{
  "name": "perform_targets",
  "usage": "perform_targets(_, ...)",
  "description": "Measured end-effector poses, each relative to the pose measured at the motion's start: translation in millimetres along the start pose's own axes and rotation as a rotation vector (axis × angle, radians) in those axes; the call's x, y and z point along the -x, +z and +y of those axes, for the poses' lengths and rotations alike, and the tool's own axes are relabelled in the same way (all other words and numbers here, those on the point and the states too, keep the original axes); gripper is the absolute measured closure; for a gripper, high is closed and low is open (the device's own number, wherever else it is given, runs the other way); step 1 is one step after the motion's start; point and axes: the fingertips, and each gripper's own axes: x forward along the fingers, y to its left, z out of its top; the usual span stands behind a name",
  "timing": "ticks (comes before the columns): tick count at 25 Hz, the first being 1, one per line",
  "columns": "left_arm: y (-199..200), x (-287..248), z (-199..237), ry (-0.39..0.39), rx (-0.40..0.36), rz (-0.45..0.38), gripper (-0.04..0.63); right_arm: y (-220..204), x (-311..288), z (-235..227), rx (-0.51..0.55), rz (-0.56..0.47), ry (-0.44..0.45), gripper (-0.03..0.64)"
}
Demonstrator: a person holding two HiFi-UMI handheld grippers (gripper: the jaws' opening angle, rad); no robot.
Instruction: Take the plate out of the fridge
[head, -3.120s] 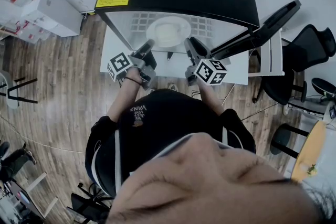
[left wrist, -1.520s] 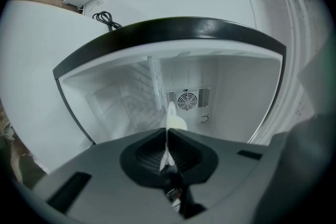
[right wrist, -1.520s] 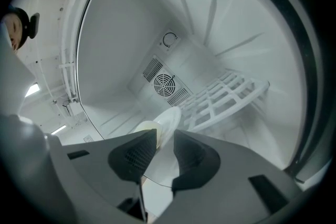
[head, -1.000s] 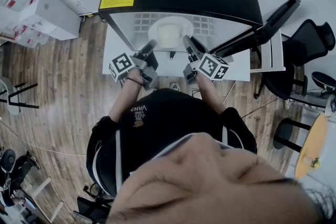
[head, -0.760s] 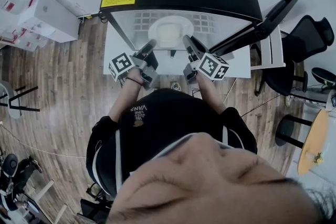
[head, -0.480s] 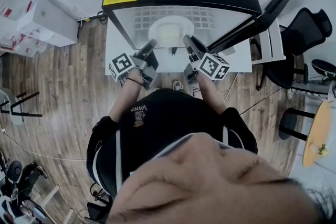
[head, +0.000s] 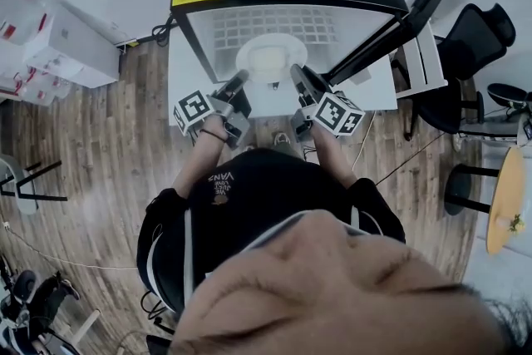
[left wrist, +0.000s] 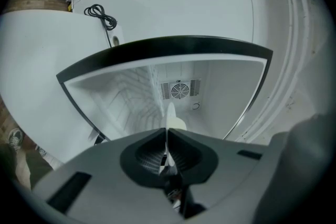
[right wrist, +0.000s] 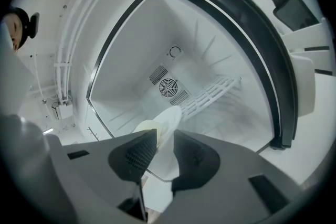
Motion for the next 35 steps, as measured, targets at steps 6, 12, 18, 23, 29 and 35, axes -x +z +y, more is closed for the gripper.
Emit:
perform_targets(6, -5, 7, 0, -0.007, -0.009, 0.016, 0.568, -4, 8, 5, 0.004, -0.012, -0.008, 0.511)
perform_targets(12, -11, 11, -1, -0.003, -0.014, 0.012, 0.568, -7, 15, 5, -0.002, -0.014, -0.006, 0.511)
perform_targets(18, -24, 13, -4, -0.003, -0.019, -0.007, 0.568, -7, 27, 3, -0.002, -0.003, 0.009, 0.512)
perform_targets(23, -36, 19, -7, 0.002, -0.011, -0.027, 0.568, -7, 38, 5, 0.004, 0.016, 0.022, 0.512)
perform_targets(29, -52, 24, -11, 0.001, -0.009, -0.043, 0.568, -6, 53, 5, 0.010, 0.023, 0.038, 0.512)
perform_targets(35, -67, 29, -13, -0.002, -0.011, -0.053, 0.568, -10, 67, 5, 0.010, 0.029, 0.052, 0.512)
